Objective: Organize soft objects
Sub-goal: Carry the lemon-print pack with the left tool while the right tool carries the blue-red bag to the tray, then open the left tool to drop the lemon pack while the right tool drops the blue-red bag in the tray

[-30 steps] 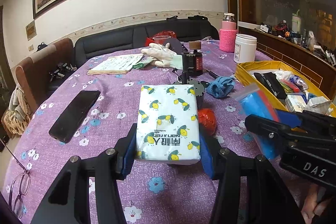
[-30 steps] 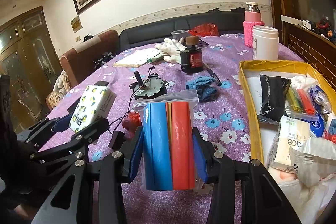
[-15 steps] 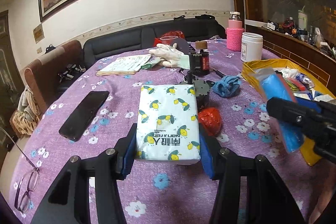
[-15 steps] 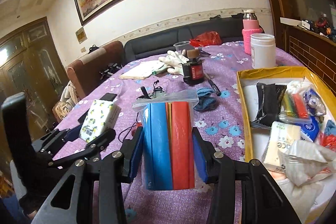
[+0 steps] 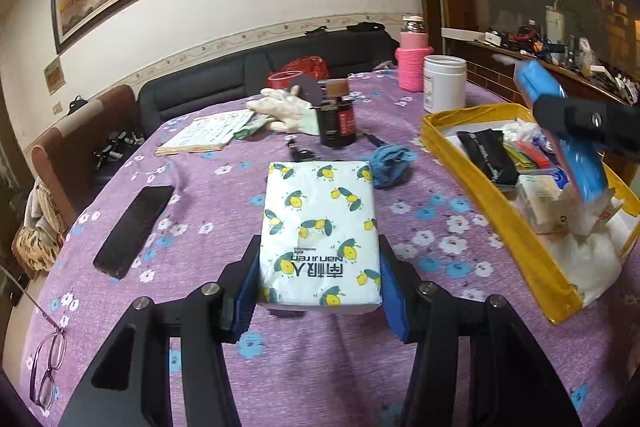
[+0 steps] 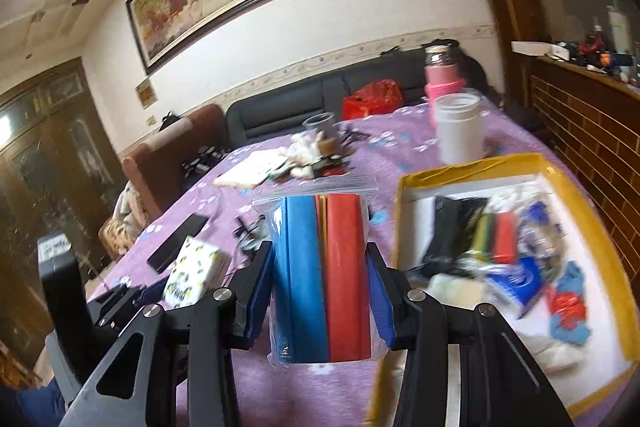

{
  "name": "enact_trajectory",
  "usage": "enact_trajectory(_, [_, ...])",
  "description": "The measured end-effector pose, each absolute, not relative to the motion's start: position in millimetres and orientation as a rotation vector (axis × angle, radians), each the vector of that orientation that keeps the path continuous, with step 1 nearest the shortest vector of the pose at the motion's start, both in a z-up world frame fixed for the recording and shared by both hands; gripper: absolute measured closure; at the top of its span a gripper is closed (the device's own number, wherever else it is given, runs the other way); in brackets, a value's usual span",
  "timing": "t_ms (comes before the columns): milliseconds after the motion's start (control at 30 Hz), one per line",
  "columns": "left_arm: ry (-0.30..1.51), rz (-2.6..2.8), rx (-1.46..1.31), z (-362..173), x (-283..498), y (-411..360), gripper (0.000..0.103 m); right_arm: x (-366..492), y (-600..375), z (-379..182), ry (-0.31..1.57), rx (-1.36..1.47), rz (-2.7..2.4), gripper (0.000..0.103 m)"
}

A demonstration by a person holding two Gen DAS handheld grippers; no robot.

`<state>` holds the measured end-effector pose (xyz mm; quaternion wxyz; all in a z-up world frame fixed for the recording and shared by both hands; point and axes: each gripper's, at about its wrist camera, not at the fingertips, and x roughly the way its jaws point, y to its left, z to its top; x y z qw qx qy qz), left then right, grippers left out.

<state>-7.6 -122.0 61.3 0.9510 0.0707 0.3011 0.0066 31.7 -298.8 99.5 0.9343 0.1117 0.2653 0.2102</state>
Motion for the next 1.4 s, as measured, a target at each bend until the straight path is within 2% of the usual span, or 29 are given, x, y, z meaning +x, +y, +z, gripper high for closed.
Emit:
enact_trajectory(400, [0.659,-0.161,0.096,84,17,-173,0.051,68,-369,114,0.551,0.293,0.259,0.055])
enact_trajectory(600, [0.716,-0.258,0.053,86,43,-211,0.051,96,-403,101,0.597,0.338,0.176,0.055])
enact_trajectory(933, [0.781,-0.354,0.076,72,82,-277,0.052,108,-450,76,0.654,0.418,0.095,0.055])
enact_trajectory(1400, [0.84,-0.37,0.102,46,98,-307,0.052,114,-449,64,0.731,0.374,0.062,0.054])
